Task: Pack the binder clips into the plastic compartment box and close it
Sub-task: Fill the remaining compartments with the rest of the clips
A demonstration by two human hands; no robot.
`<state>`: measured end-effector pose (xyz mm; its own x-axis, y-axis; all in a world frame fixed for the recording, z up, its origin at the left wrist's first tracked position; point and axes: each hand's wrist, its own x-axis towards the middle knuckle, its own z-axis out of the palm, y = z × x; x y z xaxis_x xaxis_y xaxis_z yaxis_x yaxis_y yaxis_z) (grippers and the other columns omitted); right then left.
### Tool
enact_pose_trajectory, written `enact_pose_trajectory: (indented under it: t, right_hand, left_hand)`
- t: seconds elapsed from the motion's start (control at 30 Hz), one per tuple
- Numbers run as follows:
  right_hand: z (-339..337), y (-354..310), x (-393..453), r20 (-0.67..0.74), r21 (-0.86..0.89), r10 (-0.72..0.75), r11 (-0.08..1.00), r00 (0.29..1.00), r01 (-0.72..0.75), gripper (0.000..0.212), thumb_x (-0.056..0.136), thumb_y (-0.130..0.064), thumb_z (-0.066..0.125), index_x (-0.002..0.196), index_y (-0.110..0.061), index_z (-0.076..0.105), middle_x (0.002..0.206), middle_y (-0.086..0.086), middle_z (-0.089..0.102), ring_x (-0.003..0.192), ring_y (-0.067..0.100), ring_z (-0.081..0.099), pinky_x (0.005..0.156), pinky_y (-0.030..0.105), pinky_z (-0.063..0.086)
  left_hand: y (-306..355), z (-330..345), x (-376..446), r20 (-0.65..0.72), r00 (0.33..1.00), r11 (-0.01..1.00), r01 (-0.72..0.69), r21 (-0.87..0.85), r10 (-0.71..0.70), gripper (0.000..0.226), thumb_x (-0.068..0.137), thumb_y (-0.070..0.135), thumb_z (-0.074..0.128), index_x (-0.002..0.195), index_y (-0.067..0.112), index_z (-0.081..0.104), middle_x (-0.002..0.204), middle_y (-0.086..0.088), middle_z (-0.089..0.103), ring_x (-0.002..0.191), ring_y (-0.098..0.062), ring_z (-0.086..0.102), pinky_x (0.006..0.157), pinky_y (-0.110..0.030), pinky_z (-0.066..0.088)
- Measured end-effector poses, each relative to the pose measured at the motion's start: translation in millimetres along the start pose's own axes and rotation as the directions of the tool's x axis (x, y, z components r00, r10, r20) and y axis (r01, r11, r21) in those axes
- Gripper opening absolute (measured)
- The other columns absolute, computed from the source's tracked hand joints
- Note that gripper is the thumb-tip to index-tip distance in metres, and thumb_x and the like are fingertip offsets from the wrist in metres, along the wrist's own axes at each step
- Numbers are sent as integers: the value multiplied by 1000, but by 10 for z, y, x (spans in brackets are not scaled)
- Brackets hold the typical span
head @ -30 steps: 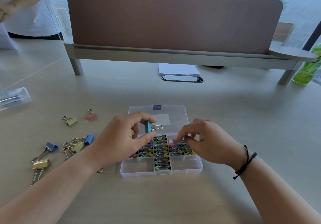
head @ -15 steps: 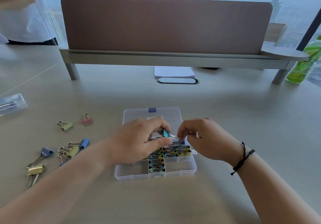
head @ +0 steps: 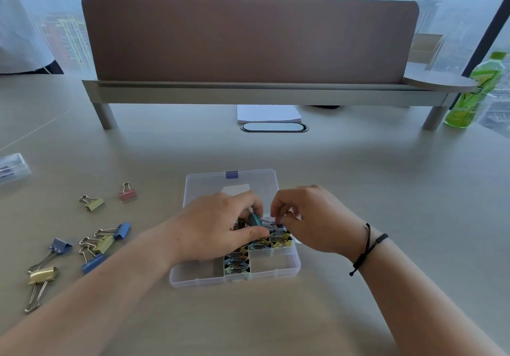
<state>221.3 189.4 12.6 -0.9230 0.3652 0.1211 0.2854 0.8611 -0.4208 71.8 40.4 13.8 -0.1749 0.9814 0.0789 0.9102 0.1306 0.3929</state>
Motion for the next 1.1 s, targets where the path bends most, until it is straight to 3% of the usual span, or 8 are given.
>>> enact_pose_trajectory:
  t: [0.13,0.23,0.37,0.43,0.5,0.6,0.73,1.1]
  right_hand:
    - [-4,8,-24,-4,20,-13,1000,1000,13,19,88,-18,56,89,-34,65,80,-21,66,74,-4,54,61,10,37]
    - [-24,-12,-33,-39,106,-15,994,999,19,18,86,-16,59,88,-31,68,79,-18,68,73,5,60,64,21,50]
    - [-88,-46,-55,-104,203,-12,979,994,33,21,85,-7,60,92,-24,72,72,-18,62,59,-5,53,55,11,42]
    - [-78,-52,-56,-85,230,-9,973,996,28,20,86,-9,62,96,-24,72,76,-20,63,62,-6,54,57,9,41]
    - [-43,-28,-39,-57,240,-2,971,998,16,19,85,-14,67,98,-28,71,85,-19,68,68,1,58,60,13,45]
    - [-8,19,-12,-29,226,32,974,999,-25,17,83,-22,74,96,-32,72,81,-11,69,61,7,56,60,18,48]
    - [4,37,1,-19,207,49,977,999,-44,8,84,-28,74,90,-34,74,70,0,66,55,9,50,56,20,44]
    - [23,-1,-20,-25,172,-12,985,1000,16,7,86,-26,71,89,-32,75,87,-13,63,73,12,59,70,31,52]
  left_hand:
    - [-42,6,3,10,1000,995,13,-101,-12,30,87,54,67,106,34,56,83,27,67,52,0,51,57,-18,32]
    - [-48,18,-29,-63,997,985,-44,-167,34,28,84,49,72,106,35,62,73,29,63,49,-10,42,53,-16,31]
    - [-62,2,-32,-248,967,977,-106,-186,58,35,79,56,69,108,36,69,54,9,43,50,-13,36,49,-21,24]
    - [-69,-1,-8,-294,954,981,-115,-159,65,38,80,56,68,111,33,70,63,18,52,51,-12,40,48,-18,26]
    - [-73,9,15,-288,957,987,-86,-139,43,34,82,48,72,111,30,72,77,36,56,57,0,48,52,-11,31]
    - [-98,43,24,-249,968,995,-49,-87,26,31,84,47,72,110,29,72,76,39,55,70,18,50,56,-9,32]
    - [-160,52,18,-206,978,999,-29,-38,20,28,84,53,71,105,35,73,87,32,61,77,13,52,58,-12,28]
    - [-177,4,21,-116,992,998,54,30,-51,36,80,65,66,107,40,72,101,28,61,84,9,53,64,-15,33]
